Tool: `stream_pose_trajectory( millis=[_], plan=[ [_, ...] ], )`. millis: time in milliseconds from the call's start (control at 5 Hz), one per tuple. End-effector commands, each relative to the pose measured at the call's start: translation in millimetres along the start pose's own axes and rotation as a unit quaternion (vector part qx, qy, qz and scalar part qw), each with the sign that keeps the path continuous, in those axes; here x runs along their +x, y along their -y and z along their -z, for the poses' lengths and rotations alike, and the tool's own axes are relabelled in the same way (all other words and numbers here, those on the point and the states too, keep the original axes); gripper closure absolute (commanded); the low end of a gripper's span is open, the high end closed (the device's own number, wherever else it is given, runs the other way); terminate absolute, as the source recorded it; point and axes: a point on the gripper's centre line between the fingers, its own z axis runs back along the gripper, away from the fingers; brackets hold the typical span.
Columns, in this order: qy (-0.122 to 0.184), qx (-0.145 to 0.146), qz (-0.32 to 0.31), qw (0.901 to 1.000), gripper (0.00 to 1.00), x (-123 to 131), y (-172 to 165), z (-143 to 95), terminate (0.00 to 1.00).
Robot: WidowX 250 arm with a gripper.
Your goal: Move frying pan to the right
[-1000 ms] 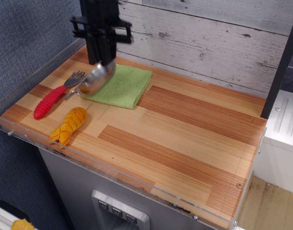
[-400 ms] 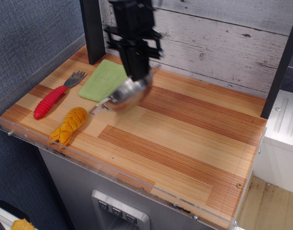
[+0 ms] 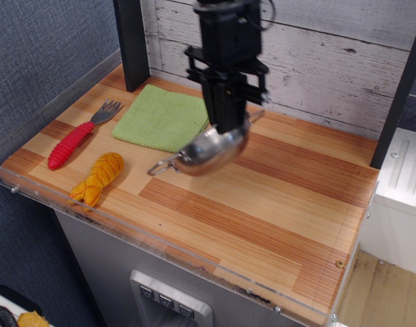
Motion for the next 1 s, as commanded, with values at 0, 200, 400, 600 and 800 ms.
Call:
stream_pose_trajectory(
  millis=[0,200,400,600,800],
  plan=[
    [0.019,0.029,0.06,0.9976,1.0,-4,29,-8,0.0],
    [-0.01,0.034,0.096,0.9947,1.0,-4,43,8,0.0],
    [-0.022,0.053,0.121,0.9911,1.0,-2,56,16,0.0],
    [-0.033,0.059,0.134,0.9886,1.0,1,60,23,0.0],
    [-0.04,0.055,0.139,0.988,1.0,3,59,25,0.0]
  ],
)
